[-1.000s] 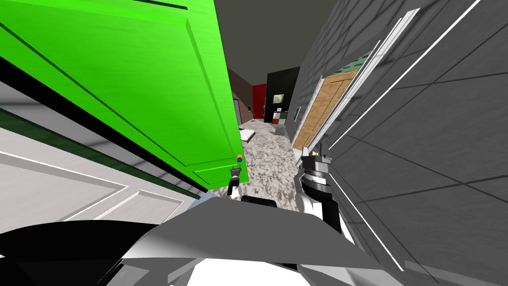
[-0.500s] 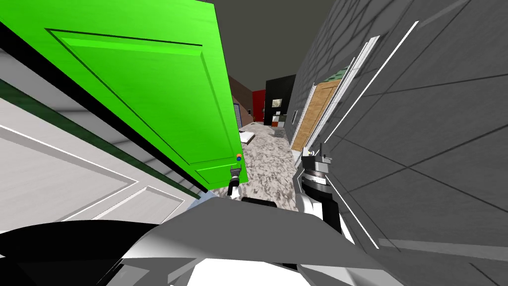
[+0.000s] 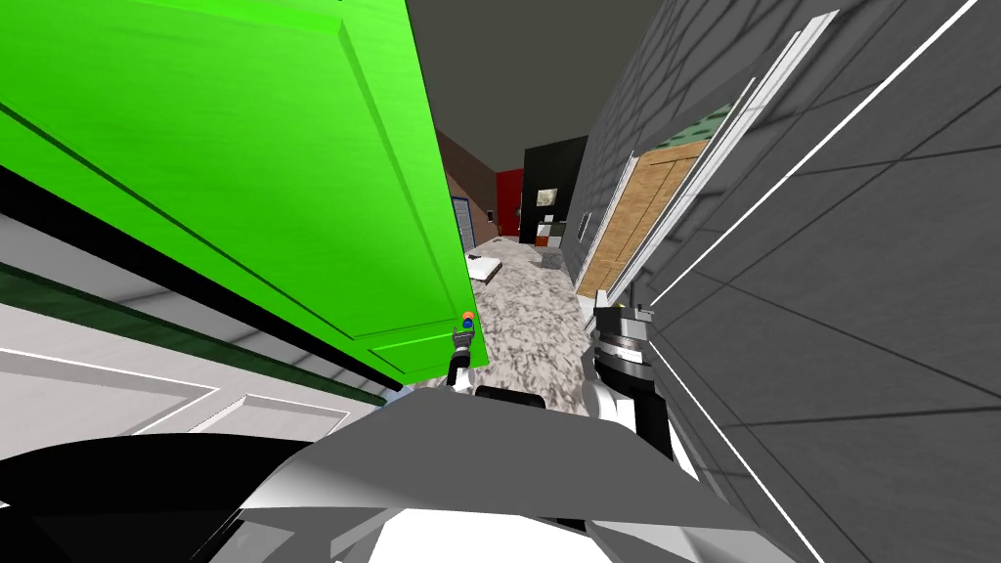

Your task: Push the door open

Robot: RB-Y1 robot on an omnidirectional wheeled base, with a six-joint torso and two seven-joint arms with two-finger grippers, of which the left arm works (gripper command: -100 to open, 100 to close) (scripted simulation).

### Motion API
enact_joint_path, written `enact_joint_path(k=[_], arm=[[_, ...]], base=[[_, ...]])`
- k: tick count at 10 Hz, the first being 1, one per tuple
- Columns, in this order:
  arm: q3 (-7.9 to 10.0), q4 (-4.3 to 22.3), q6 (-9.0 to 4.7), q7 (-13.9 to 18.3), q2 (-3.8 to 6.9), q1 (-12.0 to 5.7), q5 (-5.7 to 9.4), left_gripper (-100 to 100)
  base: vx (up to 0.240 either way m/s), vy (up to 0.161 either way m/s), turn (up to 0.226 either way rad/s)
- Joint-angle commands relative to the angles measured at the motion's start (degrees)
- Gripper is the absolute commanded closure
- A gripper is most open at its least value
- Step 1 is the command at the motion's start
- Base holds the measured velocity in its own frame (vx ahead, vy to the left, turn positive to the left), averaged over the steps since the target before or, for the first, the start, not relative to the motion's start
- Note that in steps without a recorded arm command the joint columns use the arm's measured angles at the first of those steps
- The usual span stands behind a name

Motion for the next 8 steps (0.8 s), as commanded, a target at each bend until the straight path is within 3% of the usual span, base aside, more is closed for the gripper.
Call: enact_joint_path(k=[1,2,3,8], arm=[[0.17,0.33,-0.38,0.28,-0.89,-0.37,0.10,-100],[0.07,0.59,-0.34,0.20,-0.57,-0.28,0.05,-100],[0.07,0.59,-0.34,0.20,-0.57,-0.28,0.05,100],[0.07,0.59,-0.34,0.20,-0.57,-0.28,0.05,100]], base=[[0.211,0.055,-0.032],[0.085,0.020,-0.011],[-0.009,-0.007,-0.022],[-0.016,-0.006,0.000]])
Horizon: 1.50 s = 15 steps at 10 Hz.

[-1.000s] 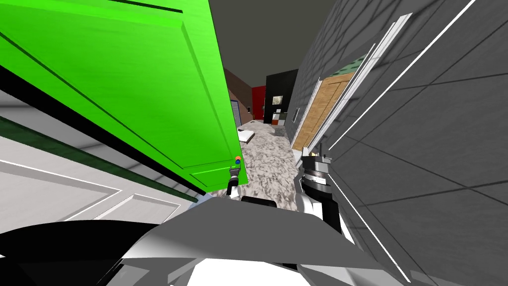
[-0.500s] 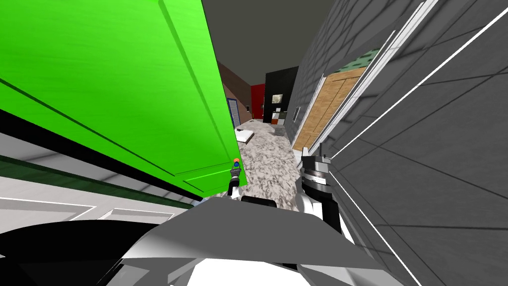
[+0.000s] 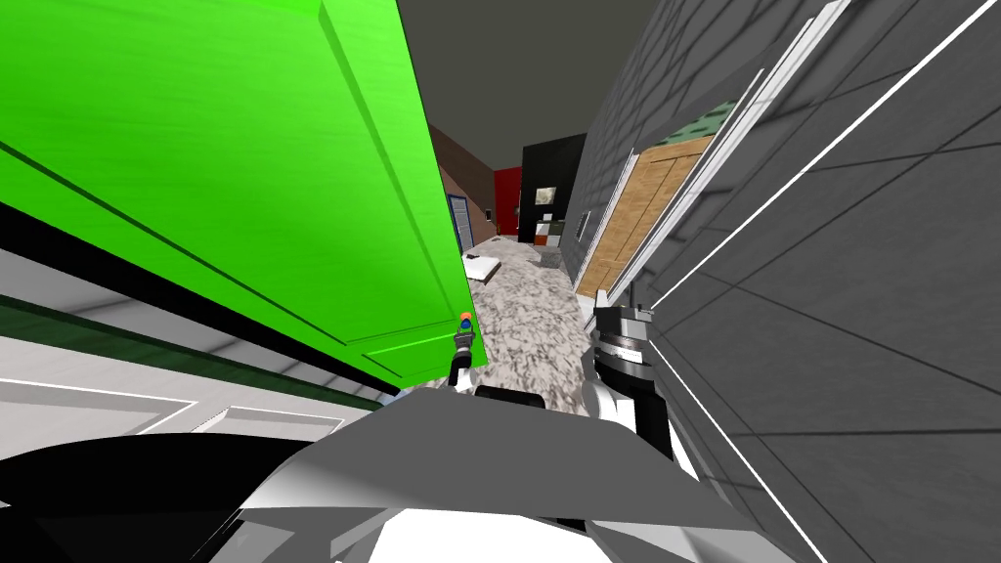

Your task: Push the door open

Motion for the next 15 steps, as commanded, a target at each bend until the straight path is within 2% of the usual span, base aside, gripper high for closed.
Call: enact_joint_path(k=[1,3,8,10,12,13,15], arm=[[0.75,0.00,0.05,-0.17,0.66,-0.13,0.54,100],[1.47,-0.01,0.09,-0.33,1.13,-0.26,1.06,100],[4.64,-0.02,0.28,-1.04,2.02,-0.81,3.34,100],[5.87,-0.03,0.36,-1.32,1.92,-1.03,4.23,100],[5.87,-0.03,0.36,-1.32,1.92,-1.03,4.23,100],[6.87,-0.03,0.42,-1.54,1.63,-1.20,4.95,100],[7.55,-0.03,0.46,-1.69,1.28,-1.32,5.44,100]], base=[[0.089,-0.027,0.010],[0.158,-0.011,0.041],[0.197,-0.027,0.060],[0.224,-0.033,0.079],[0.081,-0.018,0.014],[0.100,-0.019,0.030],[0.156,-0.034,0.068]])
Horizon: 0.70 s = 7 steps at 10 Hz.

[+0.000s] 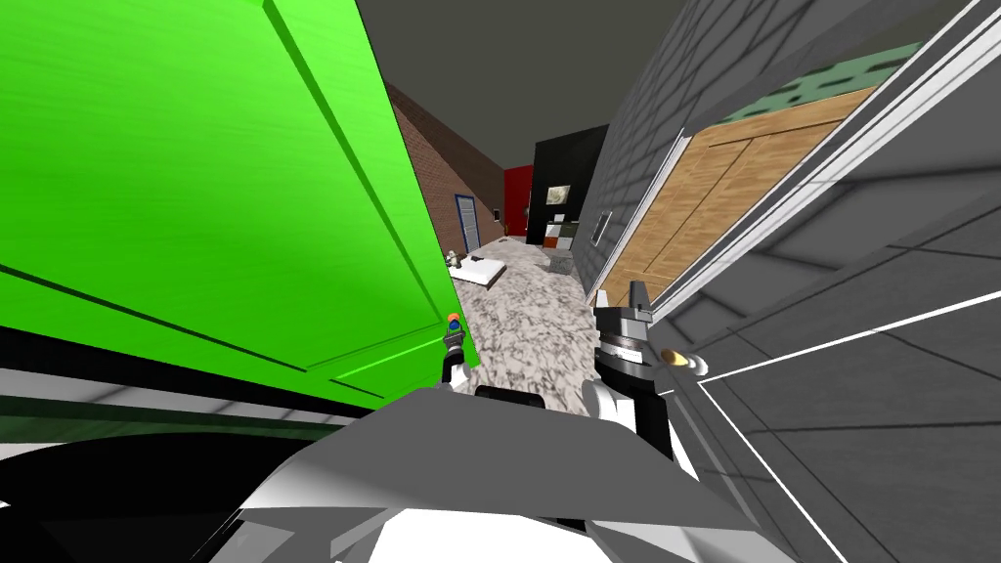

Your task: Push the door open

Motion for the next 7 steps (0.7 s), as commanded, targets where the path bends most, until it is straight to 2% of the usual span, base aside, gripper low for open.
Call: enact_joint_path(k=[1,2,5,6,7], arm=[[0.00,0.00,0.00,0.00,0.00,0.00,0.00,100],[0.80,0.06,-0.25,-0.14,0.62,-0.05,0.50,100],[2.26,0.18,-0.56,-0.48,1.47,-0.09,1.45,100],[2.26,0.70,-0.56,-0.48,1.47,-0.09,1.45,100],[3.47,0.28,-0.82,-0.75,1.92,-0.13,2.23,100]], base=[[0.063,-0.020,0.028],[0.104,-0.008,0.023],[0.192,-0.002,0.052],[0.148,0.014,0.017],[0.205,0.032,0.079]])
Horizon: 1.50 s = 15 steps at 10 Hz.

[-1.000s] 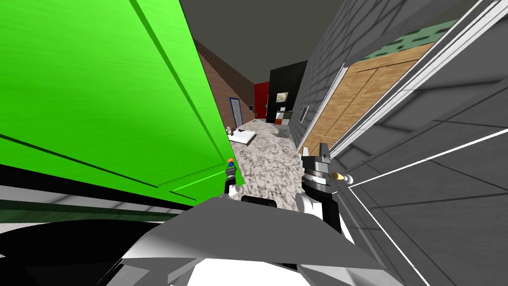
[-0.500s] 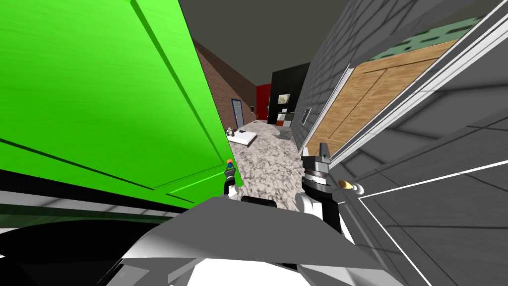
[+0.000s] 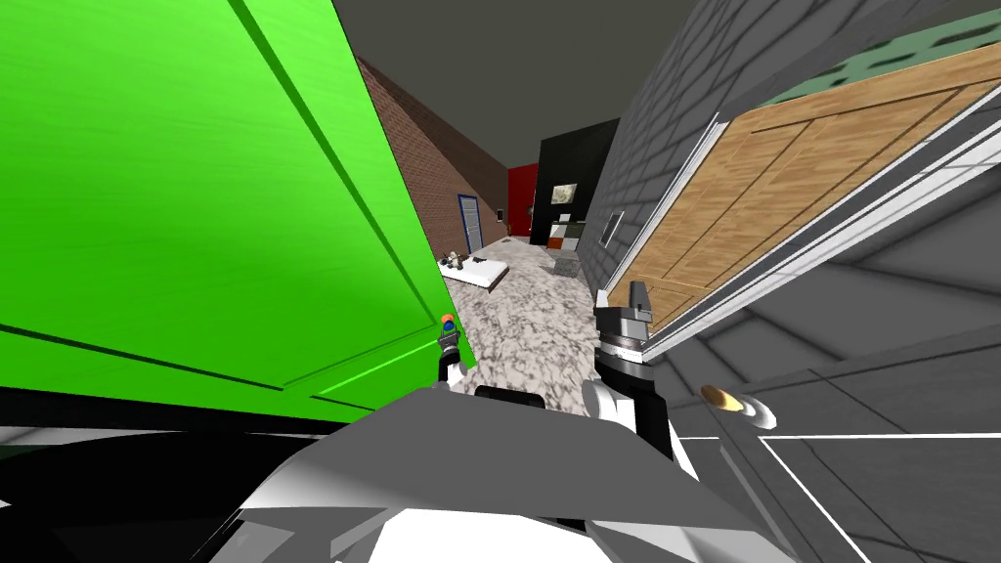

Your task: Push the door open

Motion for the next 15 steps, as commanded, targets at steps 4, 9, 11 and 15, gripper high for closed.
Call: enact_joint_path(k=[4,9,11,15], arm=[[2.36,-2.18,-0.05,-0.89,0.86,1.13,1.41,100],[2.60,-2.64,-0.32,-1.69,-0.08,1.15,1.71,-100],[2.63,-2.47,-0.40,-1.67,-0.18,1.07,1.73,-100],[2.78,-1.96,-1.36,-0.79,0.85,1.49,1.89,-100]], base=[[0.131,0.007,0.049],[-0.106,-0.137,0.040],[-0.087,-0.120,0.028],[0.167,0.111,-0.035]])
